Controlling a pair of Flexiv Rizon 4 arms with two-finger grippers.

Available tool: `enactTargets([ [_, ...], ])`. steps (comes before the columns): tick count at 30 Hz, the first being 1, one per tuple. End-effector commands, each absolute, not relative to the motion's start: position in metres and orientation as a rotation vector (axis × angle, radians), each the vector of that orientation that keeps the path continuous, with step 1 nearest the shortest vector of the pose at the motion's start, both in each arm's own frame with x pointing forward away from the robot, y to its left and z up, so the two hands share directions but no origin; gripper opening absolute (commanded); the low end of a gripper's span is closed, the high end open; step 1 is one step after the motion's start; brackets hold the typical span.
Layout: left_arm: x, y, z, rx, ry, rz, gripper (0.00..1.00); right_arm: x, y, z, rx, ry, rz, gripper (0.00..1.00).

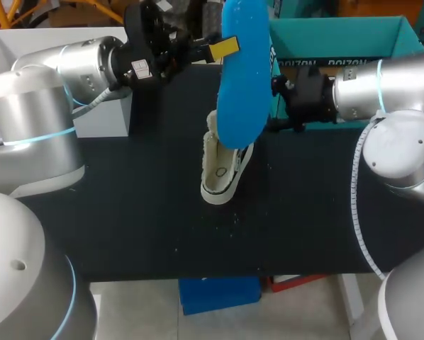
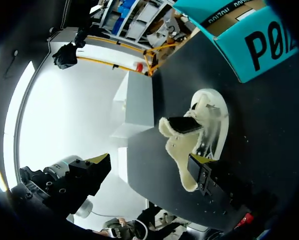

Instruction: Take the shoe out of the shoebox, open the shoe tongue, remove and reinsert the insole, then place the shoe into the shoebox

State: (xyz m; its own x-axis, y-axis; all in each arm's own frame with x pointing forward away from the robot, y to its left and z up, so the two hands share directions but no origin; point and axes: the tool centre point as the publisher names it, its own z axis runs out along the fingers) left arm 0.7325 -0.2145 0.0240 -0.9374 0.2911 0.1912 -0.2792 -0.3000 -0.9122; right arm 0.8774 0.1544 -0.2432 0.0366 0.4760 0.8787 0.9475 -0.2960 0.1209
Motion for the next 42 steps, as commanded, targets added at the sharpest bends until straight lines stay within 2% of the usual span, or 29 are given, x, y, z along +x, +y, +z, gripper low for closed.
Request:
enactTargets([
  [1, 0.732, -0.214, 0.023, -0.017, -1.598, 2.282, 0.00, 0.878, 0.153, -0.247, -1.711, -1.356, -1.285, 1.00],
  [17, 0.732, -0.214, 0.023, -0.017, -1.598, 2.282, 0.00, 0.881, 0.143, -0.237, -1.650, -1.254, -1.445, 1.00],
  [23, 0.735, -0.214, 0.010, -0.627, -2.082, 2.459, 0.00, 0.881, 0.143, -0.237, -1.650, -1.254, -1.445, 1.00],
  [28, 0.734, -0.217, -0.022, -1.023, -2.483, 2.422, 0.00, 0.881, 0.143, -0.237, -1.650, -1.254, -1.445, 1.00],
  [42, 0.735, -0.219, -0.029, -1.019, -2.490, 2.418, 0.00, 0.881, 0.143, -0.237, -1.650, -1.254, -1.445, 1.00],
])
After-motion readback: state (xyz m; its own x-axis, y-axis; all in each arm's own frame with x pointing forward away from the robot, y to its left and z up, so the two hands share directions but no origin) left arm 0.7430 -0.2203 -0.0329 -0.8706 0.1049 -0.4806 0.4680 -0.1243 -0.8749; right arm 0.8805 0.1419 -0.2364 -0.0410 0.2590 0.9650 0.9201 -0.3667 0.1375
